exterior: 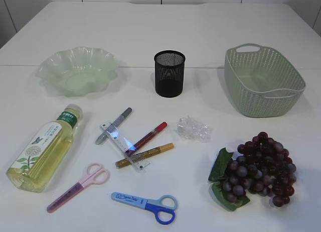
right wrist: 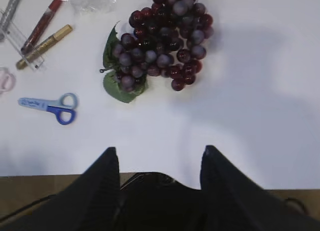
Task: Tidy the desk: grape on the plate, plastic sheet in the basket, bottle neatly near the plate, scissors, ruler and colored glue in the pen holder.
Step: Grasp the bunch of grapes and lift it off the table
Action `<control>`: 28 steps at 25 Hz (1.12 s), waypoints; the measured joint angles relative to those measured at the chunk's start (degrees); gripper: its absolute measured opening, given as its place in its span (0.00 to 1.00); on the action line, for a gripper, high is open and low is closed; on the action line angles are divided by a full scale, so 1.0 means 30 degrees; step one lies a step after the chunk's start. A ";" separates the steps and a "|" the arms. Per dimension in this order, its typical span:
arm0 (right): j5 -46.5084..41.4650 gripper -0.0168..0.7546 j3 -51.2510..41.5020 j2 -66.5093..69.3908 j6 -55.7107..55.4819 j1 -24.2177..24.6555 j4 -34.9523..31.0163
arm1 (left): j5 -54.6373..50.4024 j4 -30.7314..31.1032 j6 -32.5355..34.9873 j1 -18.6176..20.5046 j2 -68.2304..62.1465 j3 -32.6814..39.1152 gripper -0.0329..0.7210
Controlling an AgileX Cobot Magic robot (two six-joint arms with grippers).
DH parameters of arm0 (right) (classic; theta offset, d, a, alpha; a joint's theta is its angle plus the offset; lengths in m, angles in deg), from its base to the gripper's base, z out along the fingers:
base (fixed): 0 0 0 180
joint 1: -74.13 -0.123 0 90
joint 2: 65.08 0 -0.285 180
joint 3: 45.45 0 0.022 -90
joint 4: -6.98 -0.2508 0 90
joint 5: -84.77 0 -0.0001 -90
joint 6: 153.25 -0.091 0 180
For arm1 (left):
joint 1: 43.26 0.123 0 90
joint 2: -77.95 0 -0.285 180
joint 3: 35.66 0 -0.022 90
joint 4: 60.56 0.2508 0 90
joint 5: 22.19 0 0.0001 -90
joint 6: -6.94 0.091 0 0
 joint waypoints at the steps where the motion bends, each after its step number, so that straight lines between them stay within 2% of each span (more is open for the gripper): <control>1: 0.0039 0.56 0.0286 0.0769 -0.0304 0.0000 -0.0389 | 0.0000 0.0000 0.0000 0.0000 0.0000 0.0000 0.62; 4: 0.0514 0.56 0.0640 0.2461 -0.0645 0.0000 -0.1959 | 0.0000 0.0000 0.0000 0.0000 0.0000 0.0000 0.62; 13: 0.2967 0.56 0.0683 0.4994 -0.1168 0.0000 -0.3534 | 0.0029 -0.0075 0.0000 0.0000 0.0000 0.0000 0.62; 22: 0.5167 0.56 0.1372 0.8182 -0.2991 -0.0150 -0.2507 | 0.0073 -0.0199 0.0000 0.0000 0.0000 0.0000 0.62; 24: 0.5408 0.56 0.1953 0.9069 -0.3678 -0.0673 -0.1714 | 0.0073 -0.0199 0.0000 0.0000 0.0000 0.0000 0.62; 28: 0.5443 0.56 0.3695 1.0885 -0.6267 -0.3006 0.0973 | 0.0086 -0.0199 0.0000 0.0000 0.0000 0.0000 0.62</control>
